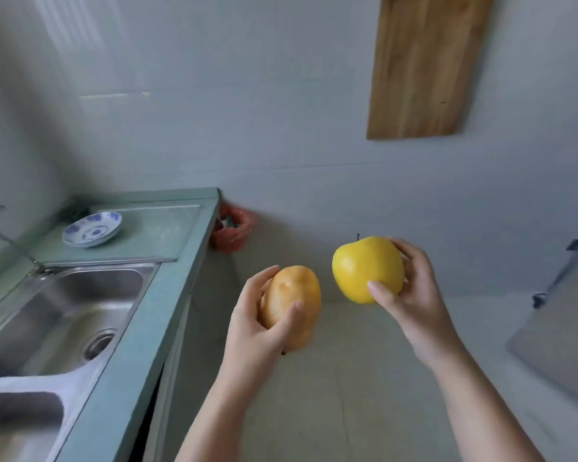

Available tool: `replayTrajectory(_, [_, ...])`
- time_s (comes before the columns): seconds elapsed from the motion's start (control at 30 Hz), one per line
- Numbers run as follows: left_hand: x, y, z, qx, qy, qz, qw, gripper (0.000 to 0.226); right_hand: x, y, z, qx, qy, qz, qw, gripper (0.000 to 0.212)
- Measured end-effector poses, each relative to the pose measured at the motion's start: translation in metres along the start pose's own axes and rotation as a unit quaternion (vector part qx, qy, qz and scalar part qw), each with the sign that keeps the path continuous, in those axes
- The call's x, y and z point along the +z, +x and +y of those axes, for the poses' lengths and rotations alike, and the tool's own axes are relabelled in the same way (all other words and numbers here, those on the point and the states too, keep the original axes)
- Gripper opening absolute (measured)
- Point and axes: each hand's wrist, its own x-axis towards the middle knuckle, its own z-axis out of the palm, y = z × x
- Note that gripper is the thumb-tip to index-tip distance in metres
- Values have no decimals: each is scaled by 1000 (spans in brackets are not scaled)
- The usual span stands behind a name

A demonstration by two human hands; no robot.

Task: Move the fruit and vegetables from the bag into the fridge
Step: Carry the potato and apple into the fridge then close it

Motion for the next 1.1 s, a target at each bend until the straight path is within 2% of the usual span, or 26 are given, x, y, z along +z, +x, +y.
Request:
replayTrajectory(0.13, [61,31,-1,-9,-27,-77,997,57,-50,8,9,-5,-4,79,997,88])
replayTrajectory(0.43, [164,122,-15,-29,-65,-228,971,62,-131,54,36,-3,-36,258,965,89])
replayTrajectory(0.77, [270,231,-11,-41,-106,-349,930,63,-192,132,42,-23,-84,397,914,90])
replayTrajectory(0.9, [319,241,-11,-38,-119,-387,913,62,-220,134,49,-13,-93,438,894,71])
replayTrajectory(1.03, [381,236,-1,-55,-131,-437,888,62,-270,129,46,-2,-117,481,869,69])
replayTrajectory(1.1, [419,232,7,-60,-134,-461,875,55,-303,125,45,-6,-127,502,856,68])
